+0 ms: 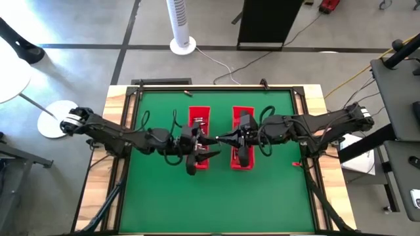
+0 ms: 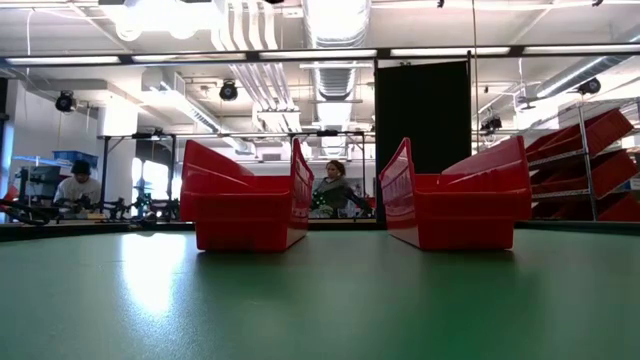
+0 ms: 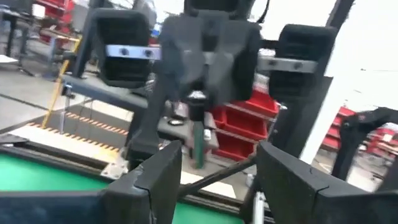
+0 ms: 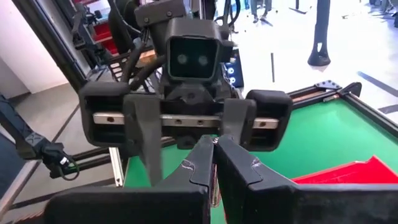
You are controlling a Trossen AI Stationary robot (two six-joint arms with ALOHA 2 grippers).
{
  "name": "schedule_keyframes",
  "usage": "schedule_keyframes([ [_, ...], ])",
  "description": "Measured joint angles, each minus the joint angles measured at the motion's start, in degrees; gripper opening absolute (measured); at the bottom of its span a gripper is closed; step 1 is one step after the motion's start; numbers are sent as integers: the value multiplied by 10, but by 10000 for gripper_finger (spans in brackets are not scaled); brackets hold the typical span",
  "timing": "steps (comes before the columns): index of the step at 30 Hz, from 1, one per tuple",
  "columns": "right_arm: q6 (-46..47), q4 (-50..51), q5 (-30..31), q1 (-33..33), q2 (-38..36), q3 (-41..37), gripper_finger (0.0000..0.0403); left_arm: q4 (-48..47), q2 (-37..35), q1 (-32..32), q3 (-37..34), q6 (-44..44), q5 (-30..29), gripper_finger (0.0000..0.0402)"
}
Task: Sort batteries
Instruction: Put the silver battery into the left red bin
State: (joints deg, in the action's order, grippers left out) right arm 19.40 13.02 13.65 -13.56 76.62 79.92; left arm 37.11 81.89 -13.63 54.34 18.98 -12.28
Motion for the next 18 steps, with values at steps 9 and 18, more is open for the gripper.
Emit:
schedule_keyframes([
  [9,-5,0,17,0,0,0,9,-1,35,16,29,12,-3,112],
  [18,-4,-1,20,0,0,0,9,-42,6,18,28,11,-3,18],
])
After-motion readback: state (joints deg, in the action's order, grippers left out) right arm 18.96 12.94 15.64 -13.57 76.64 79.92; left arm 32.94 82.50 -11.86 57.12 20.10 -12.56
